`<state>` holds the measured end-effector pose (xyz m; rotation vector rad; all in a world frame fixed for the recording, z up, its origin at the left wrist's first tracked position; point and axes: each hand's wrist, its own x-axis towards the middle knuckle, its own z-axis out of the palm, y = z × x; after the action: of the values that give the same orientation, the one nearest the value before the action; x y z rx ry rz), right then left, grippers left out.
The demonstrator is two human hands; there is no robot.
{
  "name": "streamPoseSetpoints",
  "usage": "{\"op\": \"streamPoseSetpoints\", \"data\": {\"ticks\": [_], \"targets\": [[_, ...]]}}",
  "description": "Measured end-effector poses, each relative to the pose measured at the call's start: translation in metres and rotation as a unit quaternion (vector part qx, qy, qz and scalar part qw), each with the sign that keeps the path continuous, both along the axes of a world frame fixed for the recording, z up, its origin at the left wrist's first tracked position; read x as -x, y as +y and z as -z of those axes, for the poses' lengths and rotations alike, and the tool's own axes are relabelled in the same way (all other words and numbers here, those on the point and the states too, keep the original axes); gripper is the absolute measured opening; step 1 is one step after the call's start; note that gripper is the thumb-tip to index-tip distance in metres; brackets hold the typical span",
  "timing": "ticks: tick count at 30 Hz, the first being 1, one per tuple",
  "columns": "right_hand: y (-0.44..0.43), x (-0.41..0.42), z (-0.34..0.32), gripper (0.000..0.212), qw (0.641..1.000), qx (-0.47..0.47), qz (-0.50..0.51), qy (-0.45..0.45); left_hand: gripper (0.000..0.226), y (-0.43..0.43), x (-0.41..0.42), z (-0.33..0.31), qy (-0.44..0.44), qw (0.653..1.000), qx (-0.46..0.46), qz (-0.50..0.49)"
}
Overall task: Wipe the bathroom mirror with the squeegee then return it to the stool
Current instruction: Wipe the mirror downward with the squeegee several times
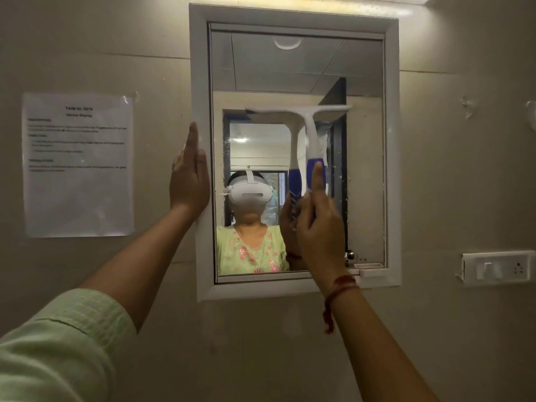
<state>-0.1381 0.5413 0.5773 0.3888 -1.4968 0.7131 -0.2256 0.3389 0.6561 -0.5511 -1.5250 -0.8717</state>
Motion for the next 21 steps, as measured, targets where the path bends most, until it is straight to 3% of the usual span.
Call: {"op": "streamPoseSetpoints", "data": {"ticks": [4, 11, 18, 21], "targets": [[-0.007, -0.002, 0.040, 0.053, 1.000, 0.006, -0.004, -0.011, 0.046, 0.000, -0.001, 0.000, 0.003, 1.000, 0.000, -0.002], [0.002, -0.002, -0.007, 0.053, 1.000, 0.004, 0.002, 0.008, 0.046, 0.001, -0.001, -0.001, 0.004, 1.000, 0.004, -0.006], [-0.001, -0.007, 0.079, 0.055, 0.998, 0.000, 0.000, -0.055, 0.047, 0.000, -0.001, -0.001, 0.010, 1.000, 0.005, -0.003], [0.000, -0.007, 0.051, 0.050, 1.000, -0.004, 0.007, -0.018, 0.047, 0.001, 0.000, -0.001, 0.011, 1.000, 0.006, -0.008]]}}
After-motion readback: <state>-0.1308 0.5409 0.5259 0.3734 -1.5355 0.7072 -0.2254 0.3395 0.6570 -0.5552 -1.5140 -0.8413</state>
